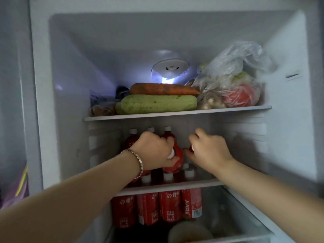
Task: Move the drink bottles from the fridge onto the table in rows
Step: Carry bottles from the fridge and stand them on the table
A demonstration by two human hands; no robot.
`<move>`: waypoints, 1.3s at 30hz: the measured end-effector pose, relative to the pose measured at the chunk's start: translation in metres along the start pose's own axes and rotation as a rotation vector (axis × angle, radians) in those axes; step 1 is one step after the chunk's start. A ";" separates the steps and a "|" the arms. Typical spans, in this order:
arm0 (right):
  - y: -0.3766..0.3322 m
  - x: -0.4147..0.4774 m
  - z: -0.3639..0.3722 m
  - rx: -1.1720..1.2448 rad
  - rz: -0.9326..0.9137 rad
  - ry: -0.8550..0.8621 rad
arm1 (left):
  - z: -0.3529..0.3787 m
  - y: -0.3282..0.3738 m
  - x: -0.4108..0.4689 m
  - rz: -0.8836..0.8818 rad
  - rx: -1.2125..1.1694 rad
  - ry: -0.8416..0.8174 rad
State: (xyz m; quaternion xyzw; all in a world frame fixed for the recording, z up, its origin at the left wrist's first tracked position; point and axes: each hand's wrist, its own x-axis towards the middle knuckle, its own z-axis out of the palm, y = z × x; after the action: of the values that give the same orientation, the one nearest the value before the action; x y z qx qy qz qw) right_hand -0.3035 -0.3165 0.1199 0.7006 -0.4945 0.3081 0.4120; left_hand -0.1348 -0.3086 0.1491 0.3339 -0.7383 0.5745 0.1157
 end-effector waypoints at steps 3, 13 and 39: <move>-0.009 -0.010 -0.029 0.002 -0.066 0.091 | -0.034 0.002 -0.015 -0.091 0.034 -0.026; -0.073 -0.061 -0.112 0.377 -0.221 0.164 | -0.176 0.052 -0.124 -0.531 -0.080 -0.351; -0.354 -0.540 -0.638 1.382 -1.607 -0.357 | -0.891 0.412 -0.459 -1.781 0.699 -1.427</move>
State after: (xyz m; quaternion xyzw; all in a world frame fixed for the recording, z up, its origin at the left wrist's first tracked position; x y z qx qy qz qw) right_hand -0.1571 0.5439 -0.1291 0.9365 0.3395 0.0528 -0.0698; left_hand -0.2375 0.7291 -0.1440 0.9860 0.0517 0.1468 -0.0598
